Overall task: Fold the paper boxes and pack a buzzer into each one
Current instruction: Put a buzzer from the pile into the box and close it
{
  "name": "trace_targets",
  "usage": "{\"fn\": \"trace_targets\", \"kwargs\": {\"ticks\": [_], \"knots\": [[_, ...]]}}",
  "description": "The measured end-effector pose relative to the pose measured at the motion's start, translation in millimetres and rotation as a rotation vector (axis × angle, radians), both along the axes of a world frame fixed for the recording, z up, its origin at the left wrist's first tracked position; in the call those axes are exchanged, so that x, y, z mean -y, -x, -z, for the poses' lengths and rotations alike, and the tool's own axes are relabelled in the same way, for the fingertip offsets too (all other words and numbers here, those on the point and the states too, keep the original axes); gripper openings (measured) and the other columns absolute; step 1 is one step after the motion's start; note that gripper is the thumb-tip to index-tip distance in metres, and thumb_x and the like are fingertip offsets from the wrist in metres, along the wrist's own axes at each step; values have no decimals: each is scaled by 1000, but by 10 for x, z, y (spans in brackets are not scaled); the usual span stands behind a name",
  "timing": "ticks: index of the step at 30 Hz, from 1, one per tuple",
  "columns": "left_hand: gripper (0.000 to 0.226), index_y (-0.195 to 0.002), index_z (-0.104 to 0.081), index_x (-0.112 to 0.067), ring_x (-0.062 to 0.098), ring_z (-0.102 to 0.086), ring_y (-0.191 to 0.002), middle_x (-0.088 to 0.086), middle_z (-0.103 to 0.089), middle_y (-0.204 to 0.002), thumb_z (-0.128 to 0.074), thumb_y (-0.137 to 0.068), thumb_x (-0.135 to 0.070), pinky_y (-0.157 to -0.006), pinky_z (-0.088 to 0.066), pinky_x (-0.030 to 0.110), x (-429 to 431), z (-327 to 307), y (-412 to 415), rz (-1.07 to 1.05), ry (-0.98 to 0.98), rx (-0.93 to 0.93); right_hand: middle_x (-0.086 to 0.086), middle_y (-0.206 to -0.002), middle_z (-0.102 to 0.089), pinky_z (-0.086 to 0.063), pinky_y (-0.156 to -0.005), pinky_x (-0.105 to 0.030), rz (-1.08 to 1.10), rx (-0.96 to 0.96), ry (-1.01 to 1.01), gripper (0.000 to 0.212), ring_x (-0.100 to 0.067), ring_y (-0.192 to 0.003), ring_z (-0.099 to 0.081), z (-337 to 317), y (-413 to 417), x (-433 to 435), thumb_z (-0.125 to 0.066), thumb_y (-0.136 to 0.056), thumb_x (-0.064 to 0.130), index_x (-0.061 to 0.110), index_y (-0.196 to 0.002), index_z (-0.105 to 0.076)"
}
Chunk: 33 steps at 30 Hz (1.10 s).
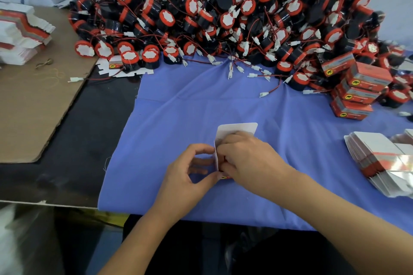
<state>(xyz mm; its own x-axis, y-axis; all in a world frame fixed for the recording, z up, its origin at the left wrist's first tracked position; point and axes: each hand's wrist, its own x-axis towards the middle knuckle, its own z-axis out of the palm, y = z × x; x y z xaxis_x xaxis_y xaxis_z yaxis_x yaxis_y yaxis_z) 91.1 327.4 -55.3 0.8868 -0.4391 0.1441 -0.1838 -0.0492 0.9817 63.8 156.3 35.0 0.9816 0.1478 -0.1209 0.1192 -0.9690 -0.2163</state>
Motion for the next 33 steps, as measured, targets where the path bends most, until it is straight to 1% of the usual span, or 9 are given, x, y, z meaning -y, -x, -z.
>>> {"fn": "trace_targets", "kwargs": {"ticks": [4, 9, 13, 17, 20, 22, 26, 28, 33], "knots": [[43, -113, -62, -45, 17, -70, -103, -10, -70, -114, -83, -79, -28, -85, -58, 26, 16, 14, 19, -10, -57, 62, 12, -124, -56, -46, -97, -40, -166, -46, 63, 26, -12, -128, -39, 66, 19, 188, -43, -105, 28, 25, -103, -68], [45, -124, -66, -36, 14, -67, -103, -13, -61, -119, -76, -84, -19, -83, -56, 23, 52, 66, 34, -3, -113, 178, 10, -127, -52, -45, -92, -39, -305, 92, 100, 30, -16, -119, -46, 168, 107, 266, -39, -105, 32, 31, -107, -69], [35, -121, -63, -43, 11, -65, -96, -16, -53, -120, -63, -88, -30, -84, -55, 27, 92, 74, 59, -1, -202, 206, 6, -131, -57, -53, -91, -34, -71, 389, -333, 8, -11, -113, -61, 330, 280, 332, -73, -94, 10, 16, -97, -76], [36, -123, -63, -40, 9, -63, -100, -20, -46, -124, -52, -89, -46, -85, -56, 40, 133, 78, 101, -21, -324, 246, -1, -120, -61, -48, -96, -24, 221, 779, -624, 9, -10, -114, -62, 514, 405, 404, -73, -92, 12, 17, -99, -73], [33, -120, -67, -38, 4, -62, -109, -24, -45, -133, -52, -94, -51, -87, -54, 26, 141, 73, 91, -41, -294, 235, 4, -118, -67, -54, -90, -31, 592, 474, -1152, 24, -9, -106, -67, 578, 401, 441, -72, -92, 27, 31, -115, -66], [32, -117, -72, -36, -2, -60, -116, -26, -47, -141, -49, -99, -49, -84, -50, 13, 151, 31, 48, -27, -236, 199, 5, -121, -70, -55, -92, -33, 602, 227, -1333, 39, -15, -110, -69, 618, 388, 473, -76, -90, 34, 34, -127, -63], [14, -107, -67, -40, 4, -68, -94, -30, -68, -116, -65, -99, -29, -75, -50, 16, 172, 1, -59, -4, -198, 86, 1, -118, -74, -56, -90, -37, 519, 148, -1265, 46, -22, -107, -70, 661, 311, 432, -79, -90, 21, 34, -131, -62], [34, -114, -52, -45, 11, -69, -83, -28, -71, -111, -72, -96, -24, -68, -48, 15, 160, -6, -87, -14, -179, 24, 3, -115, -74, -55, -80, -26, 504, 197, -1172, 48, -17, -99, -70, 707, 303, 401, -79, -90, 15, 33, -130, -60], [48, -128, -62, -52, 9, -67, -95, -20, -66, -120, -68, -99, -14, -74, -48, 14, 193, -56, -78, 27, -178, 95, 4, -116, -67, -54, -80, -26, 393, 242, -1083, 27, -17, -95, -69, 778, 389, 451, -69, -98, 15, 35, -115, -65]]}}
